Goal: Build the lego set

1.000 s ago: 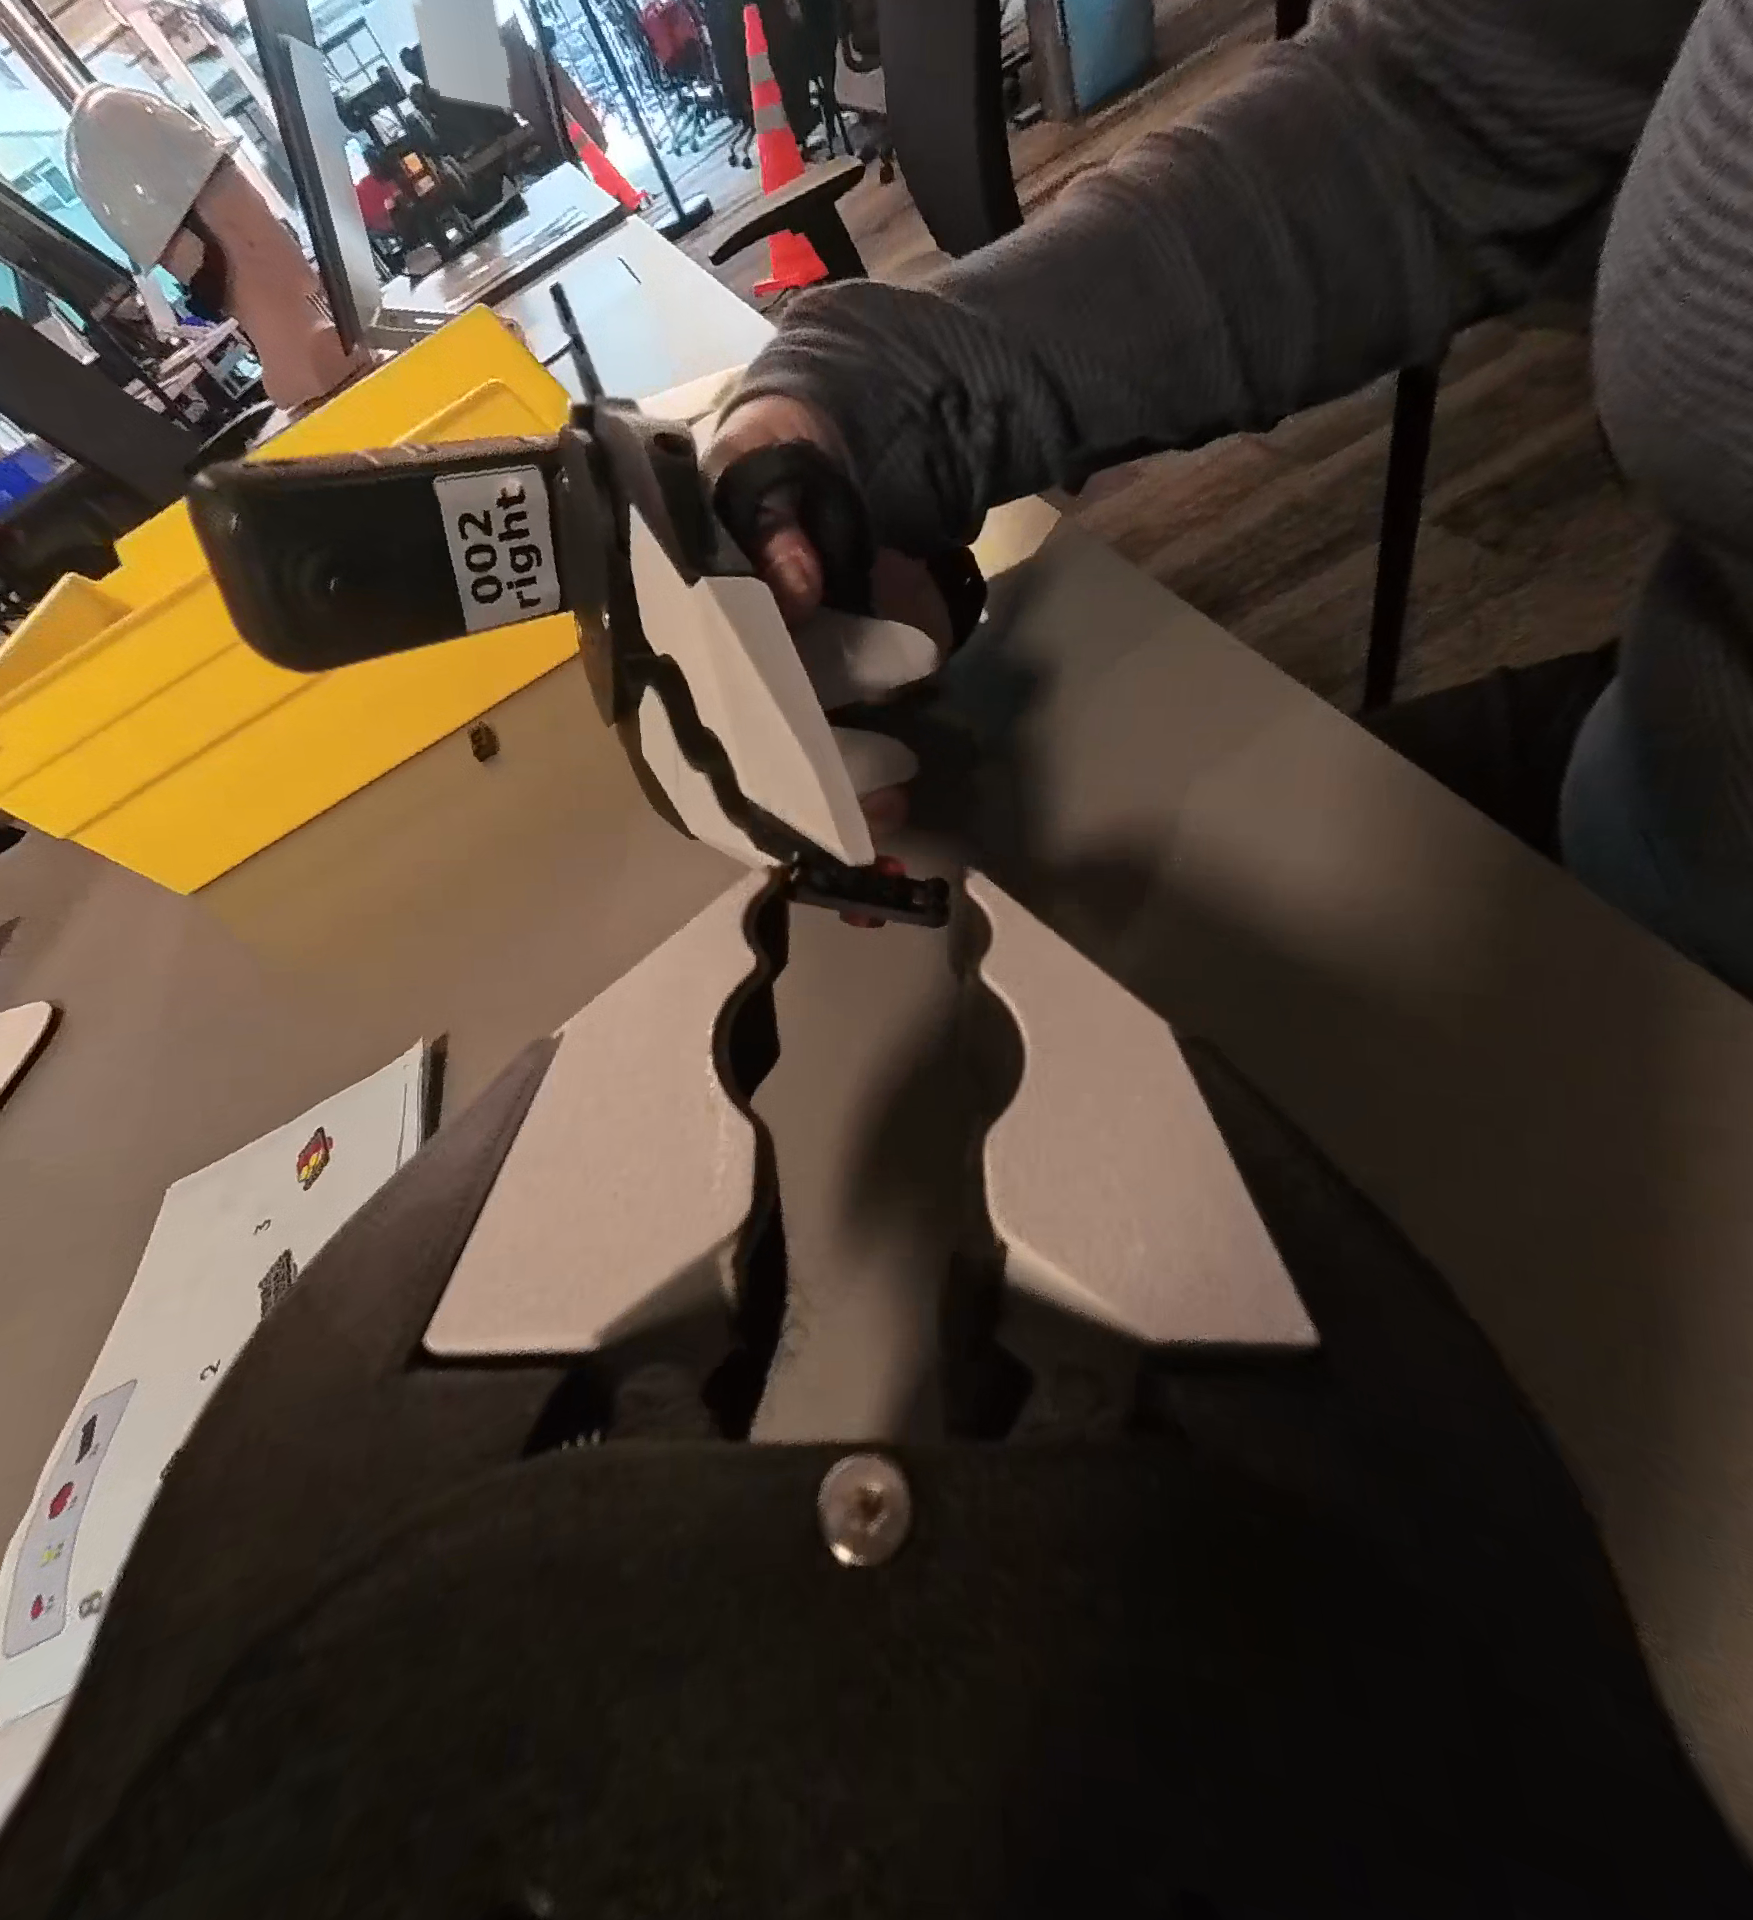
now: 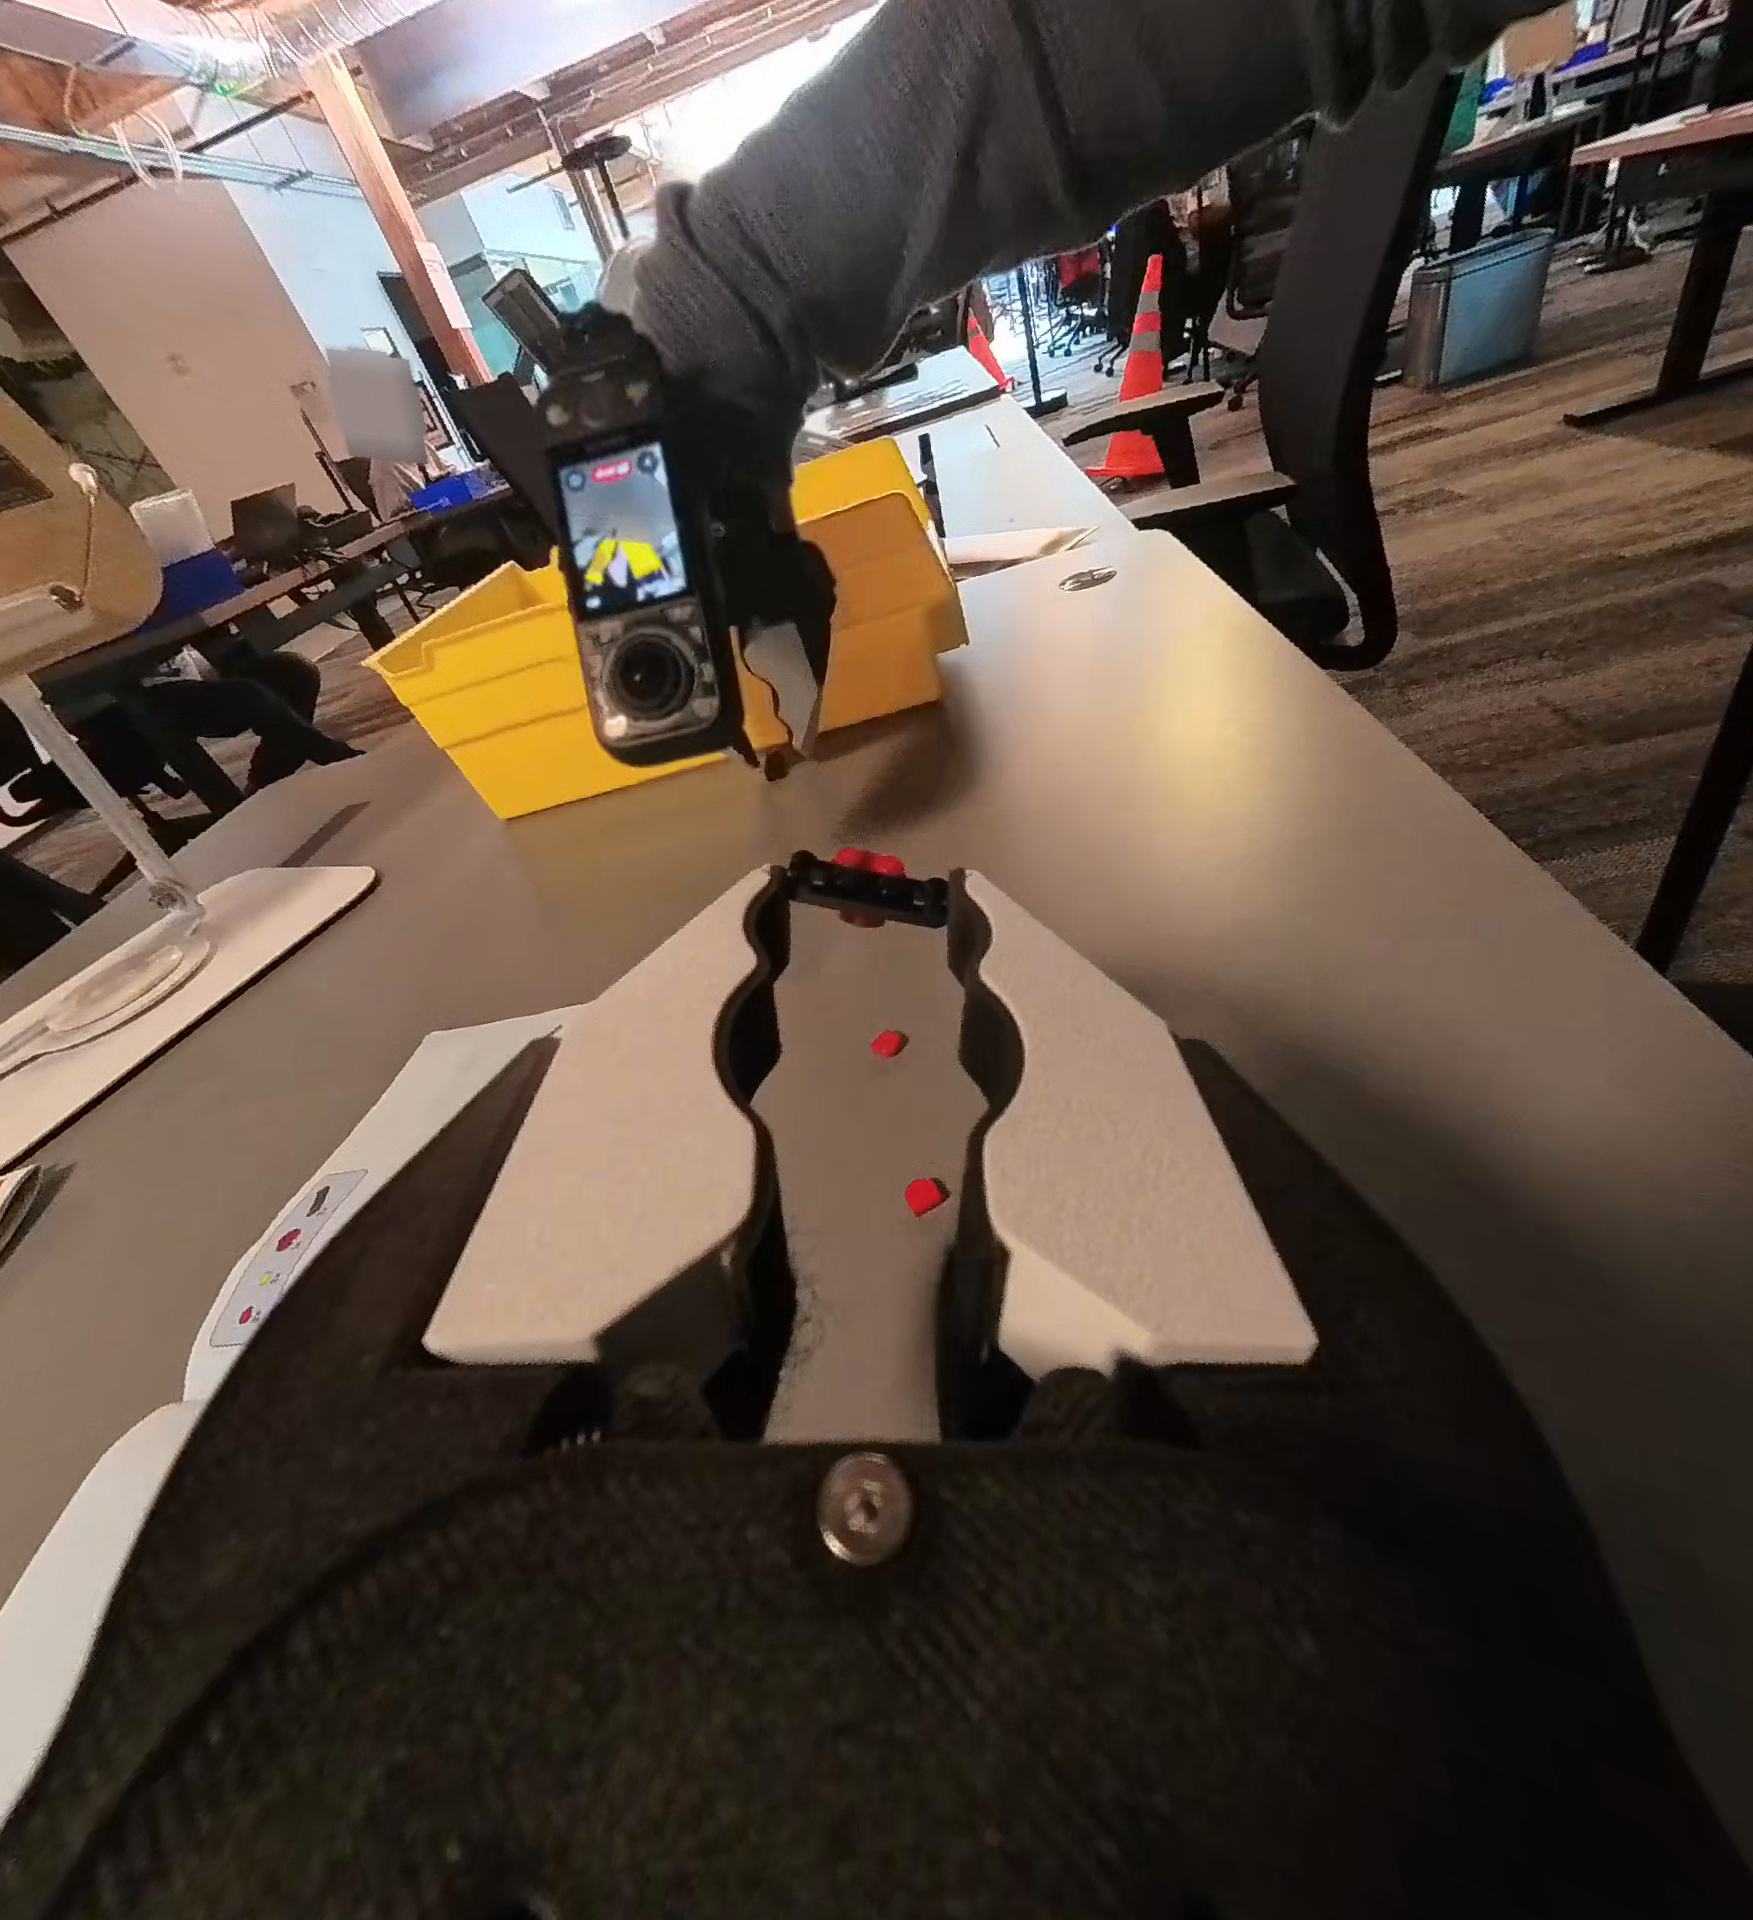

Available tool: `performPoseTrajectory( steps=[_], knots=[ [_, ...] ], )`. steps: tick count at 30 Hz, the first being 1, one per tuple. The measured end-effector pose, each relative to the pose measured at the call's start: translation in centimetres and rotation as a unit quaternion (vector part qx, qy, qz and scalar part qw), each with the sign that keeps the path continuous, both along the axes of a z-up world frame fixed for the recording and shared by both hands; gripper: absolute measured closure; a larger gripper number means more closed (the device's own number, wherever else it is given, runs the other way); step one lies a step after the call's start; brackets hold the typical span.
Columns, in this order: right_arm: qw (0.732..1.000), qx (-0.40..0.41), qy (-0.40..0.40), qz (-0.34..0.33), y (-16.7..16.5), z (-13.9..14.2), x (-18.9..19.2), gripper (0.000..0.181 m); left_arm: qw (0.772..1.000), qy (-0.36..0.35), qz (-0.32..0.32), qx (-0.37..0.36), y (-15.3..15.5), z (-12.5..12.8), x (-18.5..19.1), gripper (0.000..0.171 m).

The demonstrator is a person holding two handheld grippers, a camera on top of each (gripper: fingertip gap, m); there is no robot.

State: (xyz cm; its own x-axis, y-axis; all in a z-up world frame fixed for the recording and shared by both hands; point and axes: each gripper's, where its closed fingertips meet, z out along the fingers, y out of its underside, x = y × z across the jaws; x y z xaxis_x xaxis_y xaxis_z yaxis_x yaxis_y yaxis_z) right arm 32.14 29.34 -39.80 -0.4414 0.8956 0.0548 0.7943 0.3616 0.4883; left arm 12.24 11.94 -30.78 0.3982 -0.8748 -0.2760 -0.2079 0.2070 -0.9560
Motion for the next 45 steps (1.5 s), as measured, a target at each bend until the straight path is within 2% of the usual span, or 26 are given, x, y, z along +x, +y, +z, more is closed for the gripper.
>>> performPoseTrajectory(
  steps=[3, 6, 7, 9, 10, 12, 13, 15, 18, 21, 24, 27, 29, 31, 35, 39, 40, 43, 45],
  knots=[
    [1.000, -0.004, -0.005, -0.002, 0.1, -0.1, 0.0, 0.159, 1.000, 0.003, -0.001, 0.001, 0.0, -0.1, 0.1, 0.142],
    [1.000, -0.015, 0.009, -0.018, -0.4, -0.2, -0.2, 0.176, 1.000, 0.004, 0.005, -0.001, 0.2, -0.1, 0.1, 0.142],
    [0.999, -0.014, 0.042, -0.021, -0.6, -0.1, -1.0, 0.176, 1.000, 0.004, 0.007, -0.003, 0.2, -0.1, 0.0, 0.142],
    [0.984, -0.027, 0.169, -0.048, -1.8, 0.7, -4.4, 0.176, 1.000, 0.003, 0.008, -0.005, 0.3, -0.1, 0.0, 0.142],
    [0.963, -0.039, 0.258, -0.064, -2.8, 1.7, -7.0, 0.176, 1.000, 0.003, 0.009, -0.007, 0.3, -0.1, 0.0, 0.142],
    [0.892, -0.091, 0.431, -0.101, -5.9, 4.2, -12.1, 0.176, 1.000, 0.006, 0.010, -0.011, 0.4, -0.2, 0.0, 0.142],
    [0.858, -0.110, 0.489, -0.116, -7.4, 5.1, -13.6, 0.176, 1.000, 0.006, 0.012, -0.012, 0.5, -0.2, 0.0, 0.142],
    [0.811, -0.125, 0.556, -0.130, -9.7, 5.3, -15.2, 0.175, 1.000, 0.005, 0.013, -0.011, 0.5, -0.2, 0.0, 0.142],
    [0.776, -0.134, 0.599, -0.145, -11.9, 3.4, -15.6, 0.175, 1.000, 0.007, 0.011, -0.010, 0.4, -0.2, 0.0, 0.142],
    [0.771, -0.118, 0.610, -0.140, -12.4, 1.7, -14.8, 0.175, 1.000, 0.010, 0.009, -0.010, 0.2, -0.3, 0.1, 0.142],
    [0.762, -0.118, 0.621, -0.142, -12.9, 1.4, -13.9, 0.175, 1.000, 0.013, 0.009, -0.008, 0.2, -0.4, 0.1, 0.142],
    [0.777, -0.111, 0.602, -0.143, -13.1, 0.5, -12.5, 0.175, 1.000, 0.014, 0.009, -0.008, 0.2, -0.4, 0.1, 0.142],
    [0.774, -0.114, 0.605, -0.152, -13.2, 0.6, -12.1, 0.174, 1.000, 0.013, 0.008, -0.009, 0.2, -0.4, 0.1, 0.142],
    [0.779, -0.127, 0.596, -0.148, -13.7, 0.8, -11.8, 0.157, 1.000, 0.013, 0.007, -0.010, 0.2, -0.4, 0.2, 0.142],
    [0.791, -0.131, 0.568, -0.188, -13.5, 0.5, -10.8, 0.158, 1.000, 0.013, 0.005, -0.010, 0.1, -0.4, 0.2, 0.142],
    [0.781, -0.167, 0.563, -0.211, -14.8, 0.6, -10.8, 0.158, 1.000, 0.014, 0.003, -0.011, 0.1, -0.4, 0.2, 0.142],
    [0.780, -0.178, 0.563, -0.207, -15.4, 0.7, -11.0, 0.158, 1.000, 0.014, 0.003, -0.011, 0.1, -0.4, 0.2, 0.142],
    [0.784, -0.140, 0.581, -0.166, -14.2, 1.0, -11.0, 0.155, 1.000, 0.015, -0.004, -0.014, 0.0, -0.5, 0.2, 0.142],
    [0.774, -0.148, 0.596, -0.154, -13.9, 1.0, -11.3, 0.150, 1.000, 0.014, -0.015, -0.016, -0.2, -0.5, 0.3, 0.142]
  ],
)
